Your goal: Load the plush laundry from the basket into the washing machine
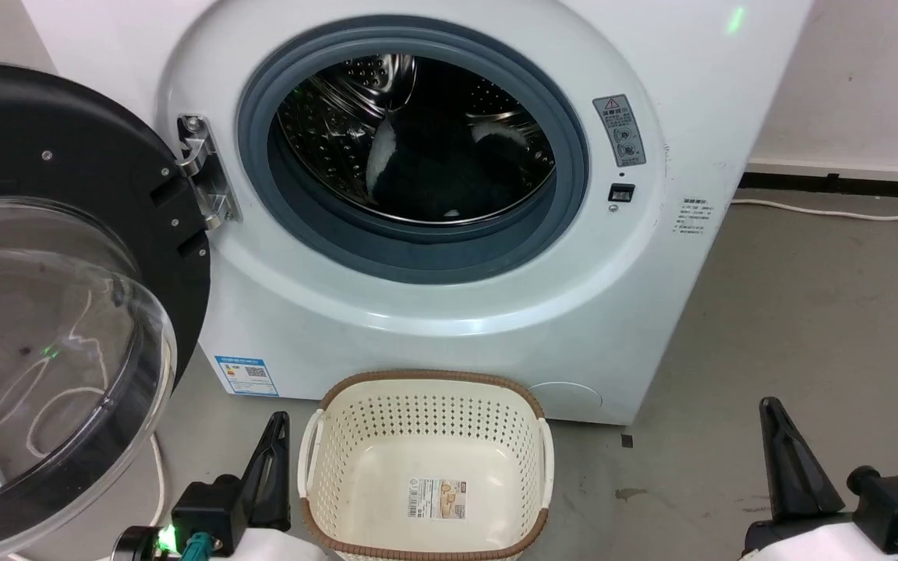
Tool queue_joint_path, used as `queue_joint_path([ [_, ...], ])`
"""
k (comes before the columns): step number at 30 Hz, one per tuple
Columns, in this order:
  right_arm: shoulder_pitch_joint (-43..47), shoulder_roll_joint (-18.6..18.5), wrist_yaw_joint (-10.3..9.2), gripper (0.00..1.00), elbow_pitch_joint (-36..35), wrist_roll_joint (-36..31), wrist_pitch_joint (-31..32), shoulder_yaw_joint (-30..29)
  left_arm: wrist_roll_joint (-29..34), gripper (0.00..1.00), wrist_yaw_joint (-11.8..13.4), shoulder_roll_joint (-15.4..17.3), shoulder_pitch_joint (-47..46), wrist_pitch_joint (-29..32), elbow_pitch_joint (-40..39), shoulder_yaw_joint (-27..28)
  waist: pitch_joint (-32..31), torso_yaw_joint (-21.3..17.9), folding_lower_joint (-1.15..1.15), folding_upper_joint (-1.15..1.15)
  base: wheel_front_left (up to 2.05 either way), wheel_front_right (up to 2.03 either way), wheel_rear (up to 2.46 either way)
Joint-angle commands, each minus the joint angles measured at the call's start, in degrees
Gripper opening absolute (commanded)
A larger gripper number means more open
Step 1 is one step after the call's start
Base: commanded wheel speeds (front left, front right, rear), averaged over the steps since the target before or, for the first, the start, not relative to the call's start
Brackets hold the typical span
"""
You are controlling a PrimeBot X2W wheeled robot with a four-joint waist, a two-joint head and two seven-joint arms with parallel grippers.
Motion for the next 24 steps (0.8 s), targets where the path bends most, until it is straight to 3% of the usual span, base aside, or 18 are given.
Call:
queue_joint_path([
  [1, -0.40, 0.00, -0.01, 0.00, -0.30, -0.44, 0.27, 0.15, 0.36, 0.00, 0.00, 0.01, -0.14, 0.25, -0.35, 0.23, 0.00, -0.01, -0.01, 0.00, 0.00, 0.00, 0.00],
  [24, -1.02, -0.01, -0.02, 0.00, -0.87, -1.82, 2.98, 0.71, 1.77, 0.00, -0.01, -0.08, -0.35, 2.94, -1.92, 1.15, -0.12, -0.33, -0.01, 0.00, 0.00, 0.00, 0.00],
])
